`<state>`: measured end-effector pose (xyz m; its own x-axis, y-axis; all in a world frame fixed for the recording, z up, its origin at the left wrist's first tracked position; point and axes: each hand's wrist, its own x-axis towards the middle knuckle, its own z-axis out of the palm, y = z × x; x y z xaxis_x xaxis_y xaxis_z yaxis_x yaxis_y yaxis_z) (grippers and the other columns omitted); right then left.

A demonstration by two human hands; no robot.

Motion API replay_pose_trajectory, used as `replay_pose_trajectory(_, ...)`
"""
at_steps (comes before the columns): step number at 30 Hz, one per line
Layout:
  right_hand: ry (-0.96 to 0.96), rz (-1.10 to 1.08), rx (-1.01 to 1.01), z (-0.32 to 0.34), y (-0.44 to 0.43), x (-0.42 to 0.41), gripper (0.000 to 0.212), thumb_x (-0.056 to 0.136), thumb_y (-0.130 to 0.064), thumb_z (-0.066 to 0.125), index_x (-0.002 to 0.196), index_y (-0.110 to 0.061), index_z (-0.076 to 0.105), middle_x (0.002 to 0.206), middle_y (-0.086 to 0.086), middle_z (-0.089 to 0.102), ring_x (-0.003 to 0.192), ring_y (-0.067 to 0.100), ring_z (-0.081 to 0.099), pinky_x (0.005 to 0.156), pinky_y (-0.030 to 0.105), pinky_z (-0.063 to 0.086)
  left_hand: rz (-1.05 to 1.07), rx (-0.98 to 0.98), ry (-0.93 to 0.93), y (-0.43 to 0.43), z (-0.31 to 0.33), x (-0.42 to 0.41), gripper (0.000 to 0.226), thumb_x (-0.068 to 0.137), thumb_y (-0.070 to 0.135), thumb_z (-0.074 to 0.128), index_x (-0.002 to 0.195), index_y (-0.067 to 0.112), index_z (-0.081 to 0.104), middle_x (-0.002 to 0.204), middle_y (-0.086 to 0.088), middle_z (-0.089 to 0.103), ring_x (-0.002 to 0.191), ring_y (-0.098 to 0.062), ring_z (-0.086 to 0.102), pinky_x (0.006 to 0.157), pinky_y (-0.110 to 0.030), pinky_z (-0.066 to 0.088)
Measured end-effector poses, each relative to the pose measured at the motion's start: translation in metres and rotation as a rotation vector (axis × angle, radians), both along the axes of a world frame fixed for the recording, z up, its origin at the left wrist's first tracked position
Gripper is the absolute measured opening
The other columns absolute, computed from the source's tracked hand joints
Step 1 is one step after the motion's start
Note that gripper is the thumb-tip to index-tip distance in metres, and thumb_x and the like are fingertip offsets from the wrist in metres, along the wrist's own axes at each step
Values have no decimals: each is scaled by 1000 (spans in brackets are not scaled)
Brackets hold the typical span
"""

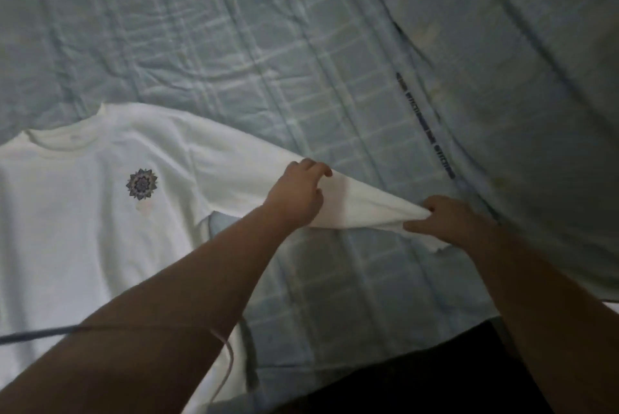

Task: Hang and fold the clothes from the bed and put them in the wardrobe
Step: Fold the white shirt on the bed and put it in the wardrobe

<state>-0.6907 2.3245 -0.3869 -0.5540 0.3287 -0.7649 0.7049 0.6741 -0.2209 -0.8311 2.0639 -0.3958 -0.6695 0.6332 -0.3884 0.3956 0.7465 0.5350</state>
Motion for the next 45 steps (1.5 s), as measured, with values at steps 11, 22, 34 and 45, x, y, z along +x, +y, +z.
replay_pose_trajectory(11, 166, -397, -44, -29, 16, 29, 14, 77, -16, 74, 91, -13, 75, 84, 10, 72, 80, 25, 68, 72, 37, 53, -69, -259, -71, 39, -35, -45, 28, 92, 24, 58, 120, 21, 55, 122, -7, 52, 111, -32, 58, 92, -45, 49)
replay_pose_trajectory(22, 718, -746, 135, -14, -14, 47, 11, 85, -34, 65, 82, -25, 59, 80, -12, 61, 67, 0, 53, 60, 10, 39, 211, 48, 172, 44, -31, -28, 12, 91, 25, 56, 100, 19, 60, 107, -6, 52, 100, -31, 53, 71, -38, 46)
replay_pose_trajectory(34, 559, -614, 291, -29, -27, 39, 18, 87, -29, 67, 93, -15, 59, 92, 6, 64, 85, 25, 60, 74, 36, 50, 247, 283, 71, 53, -29, 44, 41, 86, 12, 60, 127, 10, 56, 129, -12, 55, 119, -25, 48, 106, -42, 40)
replay_pose_trajectory(45, 797, -329, -221, 7, -112, -29, 28, 96, -41, 39, 105, -38, 65, 110, -16, 68, 102, 4, 63, 88, 27, 50, 1100, 690, -1153, 2, 8, 25, 44, 92, 42, 62, 124, 12, 65, 119, -15, 70, 107, -34, 68, 82, -49, 57)
